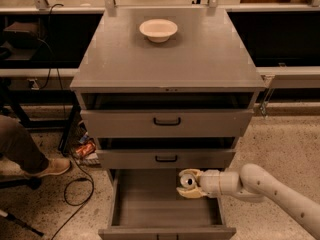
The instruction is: Pick green can from bottom drawer and place on counter
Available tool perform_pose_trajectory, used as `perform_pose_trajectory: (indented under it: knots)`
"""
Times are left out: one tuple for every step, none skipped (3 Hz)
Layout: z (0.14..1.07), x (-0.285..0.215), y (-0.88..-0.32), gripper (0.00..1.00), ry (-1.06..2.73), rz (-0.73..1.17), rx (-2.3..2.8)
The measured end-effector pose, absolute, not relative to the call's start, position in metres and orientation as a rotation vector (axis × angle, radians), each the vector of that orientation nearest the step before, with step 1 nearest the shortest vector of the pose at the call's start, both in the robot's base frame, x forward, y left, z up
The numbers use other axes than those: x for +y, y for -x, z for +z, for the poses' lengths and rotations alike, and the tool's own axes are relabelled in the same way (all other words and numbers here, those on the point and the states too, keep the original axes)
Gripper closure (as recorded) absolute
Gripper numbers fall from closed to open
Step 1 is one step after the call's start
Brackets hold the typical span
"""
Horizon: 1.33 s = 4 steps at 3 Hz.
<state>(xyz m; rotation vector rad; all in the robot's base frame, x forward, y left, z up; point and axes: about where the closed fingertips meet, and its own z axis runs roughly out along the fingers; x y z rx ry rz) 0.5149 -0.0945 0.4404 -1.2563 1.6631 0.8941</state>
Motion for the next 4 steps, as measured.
perform_pose_trajectory:
  knots:
    - [0.494, -0.13, -0.501, 1.0, 1.199, 0.785, 1.638]
    - [0.488, -0.125, -0.502, 1.0, 1.204, 0.799, 1.639]
    - [0.488, -0.125, -0.502, 1.0, 1.205, 0.8, 1.639]
    - [0.537, -0.151, -0.499, 1.0, 1.119, 0.721, 1.655]
